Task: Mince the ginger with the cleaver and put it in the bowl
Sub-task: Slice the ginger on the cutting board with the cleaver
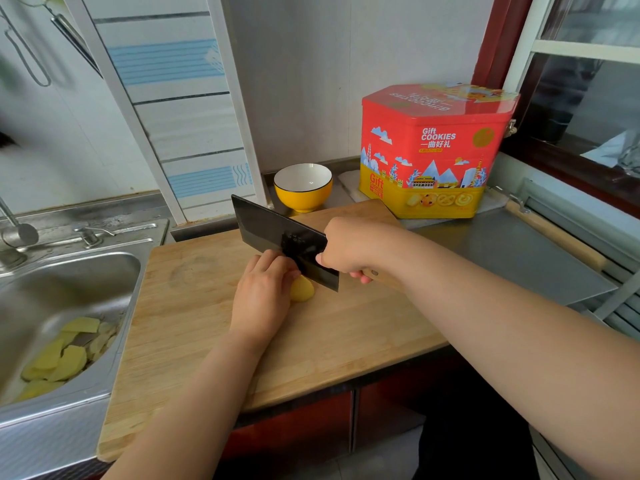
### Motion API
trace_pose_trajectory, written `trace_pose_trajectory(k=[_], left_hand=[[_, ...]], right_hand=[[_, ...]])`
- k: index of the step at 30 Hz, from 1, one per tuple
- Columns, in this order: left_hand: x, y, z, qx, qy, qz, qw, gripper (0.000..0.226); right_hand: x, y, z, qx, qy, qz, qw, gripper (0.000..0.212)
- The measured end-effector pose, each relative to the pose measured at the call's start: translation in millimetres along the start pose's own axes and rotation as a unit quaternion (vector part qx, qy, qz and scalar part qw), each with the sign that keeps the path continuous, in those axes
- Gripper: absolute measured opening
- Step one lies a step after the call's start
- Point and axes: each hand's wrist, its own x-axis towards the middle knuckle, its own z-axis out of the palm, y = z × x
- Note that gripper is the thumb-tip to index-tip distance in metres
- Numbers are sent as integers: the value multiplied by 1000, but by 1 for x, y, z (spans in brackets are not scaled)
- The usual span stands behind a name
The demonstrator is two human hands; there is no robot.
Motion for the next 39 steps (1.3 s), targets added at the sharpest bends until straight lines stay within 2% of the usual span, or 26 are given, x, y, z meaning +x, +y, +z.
trace_pose_trajectory(k=[11,17,25,30,34,39], left_hand=[[0,1,0,2,18,6,1000,6],[-1,-1,1,0,15,8,1000,6],[-3,-2,-1,-8,18,10,1000,7],[-3,-1,-3,-8,27,17,999,6],[-4,0,-4,-3,19,14,1000,5],[-3,0,-4,4,14,9,1000,3]], right_hand=[[6,-18,10,-43,-55,-4,998,34],[11,-12,24,-10,-24,-3,1000,29],[11,11,20,56,5,-26,998,43],[5,7,23,2,62,-36,997,36],[3,4,18,11,50,-21,998,38],[-9,0,4,6,54,-43,998,40]])
